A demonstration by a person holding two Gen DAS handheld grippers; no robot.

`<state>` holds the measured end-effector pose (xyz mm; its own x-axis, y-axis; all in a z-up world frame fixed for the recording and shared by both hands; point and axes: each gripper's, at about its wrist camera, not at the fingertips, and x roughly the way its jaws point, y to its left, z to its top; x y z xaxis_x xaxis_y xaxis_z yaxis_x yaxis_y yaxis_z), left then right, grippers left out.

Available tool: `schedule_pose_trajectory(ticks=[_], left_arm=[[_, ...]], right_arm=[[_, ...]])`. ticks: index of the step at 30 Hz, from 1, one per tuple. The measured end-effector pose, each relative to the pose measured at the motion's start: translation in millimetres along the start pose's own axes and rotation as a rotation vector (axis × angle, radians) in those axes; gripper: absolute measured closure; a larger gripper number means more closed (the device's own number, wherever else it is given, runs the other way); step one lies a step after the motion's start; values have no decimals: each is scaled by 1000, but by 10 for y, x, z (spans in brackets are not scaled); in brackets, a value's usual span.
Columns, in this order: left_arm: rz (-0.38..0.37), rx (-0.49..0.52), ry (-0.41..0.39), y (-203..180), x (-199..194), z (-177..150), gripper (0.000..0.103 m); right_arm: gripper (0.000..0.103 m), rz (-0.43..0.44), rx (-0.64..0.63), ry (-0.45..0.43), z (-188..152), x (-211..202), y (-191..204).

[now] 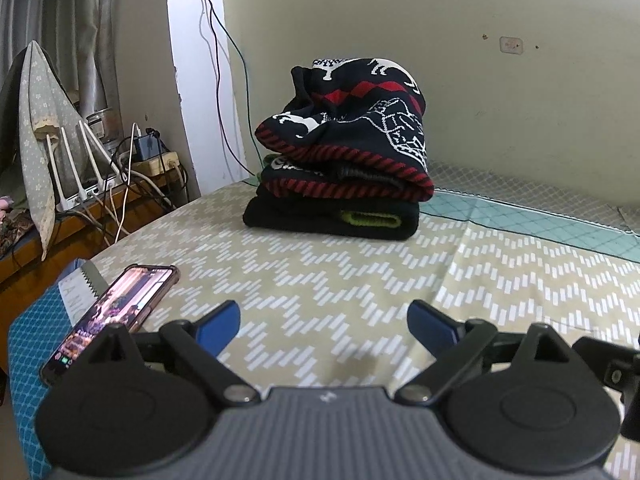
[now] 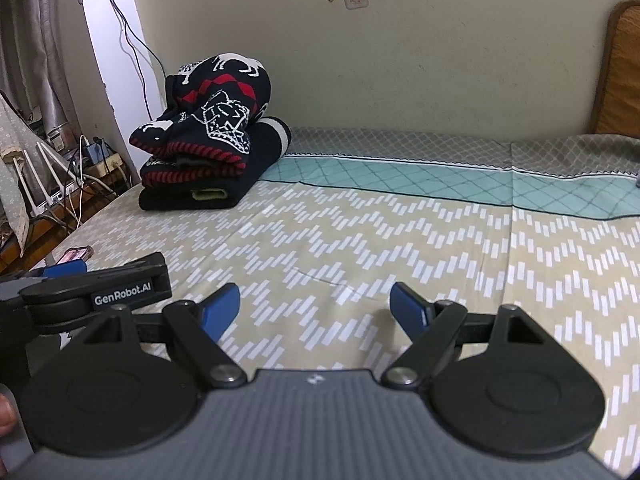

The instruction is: Fold small clothes

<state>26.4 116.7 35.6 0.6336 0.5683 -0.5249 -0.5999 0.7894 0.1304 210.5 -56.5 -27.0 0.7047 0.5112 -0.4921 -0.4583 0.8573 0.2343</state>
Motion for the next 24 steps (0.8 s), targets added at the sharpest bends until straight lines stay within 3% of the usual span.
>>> schedule_pose_trajectory(ticks=[5,24], left_arm=[[5,-11,-6,17,-7,6,3],[45,-12,-9,27,-15,3,0]], right_arm=[[19,-5,8,-4,-1,-7,-4],[19,-11,13,-12,5,-19,-9]])
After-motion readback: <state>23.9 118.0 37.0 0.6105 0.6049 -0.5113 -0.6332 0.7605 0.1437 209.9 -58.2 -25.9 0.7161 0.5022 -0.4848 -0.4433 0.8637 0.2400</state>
